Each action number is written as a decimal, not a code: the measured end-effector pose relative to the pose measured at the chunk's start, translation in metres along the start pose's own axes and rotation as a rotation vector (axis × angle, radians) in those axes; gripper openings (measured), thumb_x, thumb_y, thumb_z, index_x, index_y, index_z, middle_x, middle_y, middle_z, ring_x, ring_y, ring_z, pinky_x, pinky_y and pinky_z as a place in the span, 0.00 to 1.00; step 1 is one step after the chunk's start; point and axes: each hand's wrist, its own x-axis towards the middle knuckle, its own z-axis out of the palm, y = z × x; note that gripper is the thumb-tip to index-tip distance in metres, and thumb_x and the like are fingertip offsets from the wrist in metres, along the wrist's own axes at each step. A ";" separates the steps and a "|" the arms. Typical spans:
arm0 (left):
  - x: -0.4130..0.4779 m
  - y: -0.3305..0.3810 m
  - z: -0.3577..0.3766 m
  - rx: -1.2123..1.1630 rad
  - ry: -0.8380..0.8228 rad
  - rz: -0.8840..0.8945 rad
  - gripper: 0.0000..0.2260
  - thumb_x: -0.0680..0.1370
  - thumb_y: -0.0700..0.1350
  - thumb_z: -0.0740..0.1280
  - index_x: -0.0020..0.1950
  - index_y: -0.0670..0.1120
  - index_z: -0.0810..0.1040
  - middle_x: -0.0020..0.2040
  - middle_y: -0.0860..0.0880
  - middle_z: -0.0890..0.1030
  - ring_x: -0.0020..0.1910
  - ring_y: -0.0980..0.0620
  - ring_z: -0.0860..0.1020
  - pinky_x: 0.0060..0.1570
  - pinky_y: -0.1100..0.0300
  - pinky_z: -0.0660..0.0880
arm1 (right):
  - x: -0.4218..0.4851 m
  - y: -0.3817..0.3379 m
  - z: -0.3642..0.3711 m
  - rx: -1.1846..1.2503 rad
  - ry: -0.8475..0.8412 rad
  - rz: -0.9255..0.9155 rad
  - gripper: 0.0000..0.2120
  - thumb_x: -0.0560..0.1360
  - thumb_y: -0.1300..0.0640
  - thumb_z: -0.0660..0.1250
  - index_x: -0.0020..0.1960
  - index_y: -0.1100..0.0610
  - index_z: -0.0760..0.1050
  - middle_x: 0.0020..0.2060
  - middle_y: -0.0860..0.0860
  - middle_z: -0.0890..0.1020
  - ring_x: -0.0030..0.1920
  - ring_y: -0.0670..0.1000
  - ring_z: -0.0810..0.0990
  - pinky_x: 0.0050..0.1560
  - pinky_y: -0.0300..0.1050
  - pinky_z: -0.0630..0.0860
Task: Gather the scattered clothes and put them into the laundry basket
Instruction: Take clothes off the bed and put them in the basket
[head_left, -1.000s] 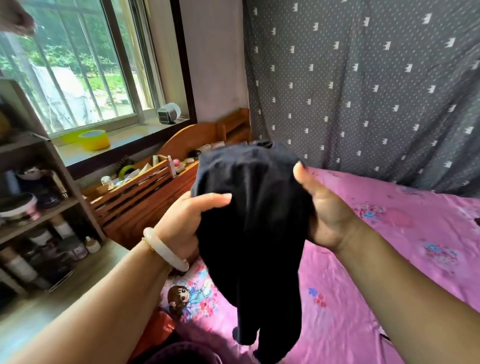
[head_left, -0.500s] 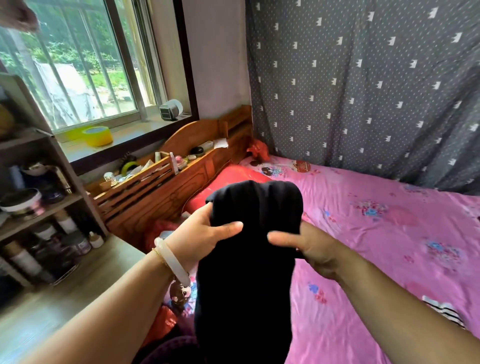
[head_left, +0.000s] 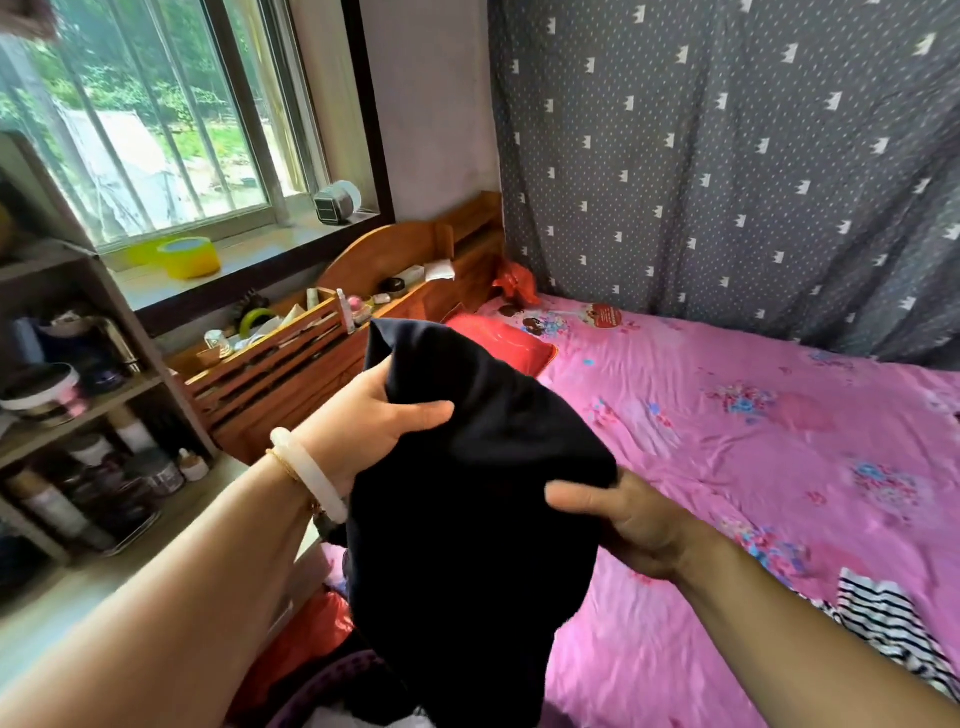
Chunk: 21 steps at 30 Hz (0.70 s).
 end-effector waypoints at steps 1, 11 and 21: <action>-0.001 -0.002 0.001 -0.092 -0.022 -0.064 0.11 0.74 0.35 0.69 0.51 0.49 0.79 0.44 0.51 0.86 0.43 0.56 0.84 0.46 0.60 0.81 | -0.003 0.005 0.002 -0.059 -0.036 0.083 0.21 0.65 0.67 0.71 0.57 0.55 0.82 0.56 0.54 0.84 0.56 0.52 0.82 0.57 0.46 0.78; 0.000 -0.090 0.004 -0.542 0.068 -0.420 0.23 0.74 0.58 0.64 0.59 0.41 0.75 0.51 0.44 0.82 0.50 0.46 0.80 0.53 0.51 0.75 | 0.027 -0.006 0.009 0.253 0.071 0.095 0.15 0.70 0.58 0.67 0.56 0.61 0.80 0.51 0.57 0.85 0.49 0.52 0.85 0.51 0.45 0.81; 0.004 -0.122 0.014 -0.507 -0.117 -0.213 0.21 0.64 0.29 0.69 0.57 0.37 0.79 0.51 0.40 0.84 0.49 0.45 0.83 0.47 0.58 0.81 | 0.039 -0.002 -0.006 -0.169 0.209 0.142 0.11 0.72 0.70 0.69 0.54 0.65 0.79 0.48 0.60 0.85 0.49 0.56 0.85 0.53 0.51 0.80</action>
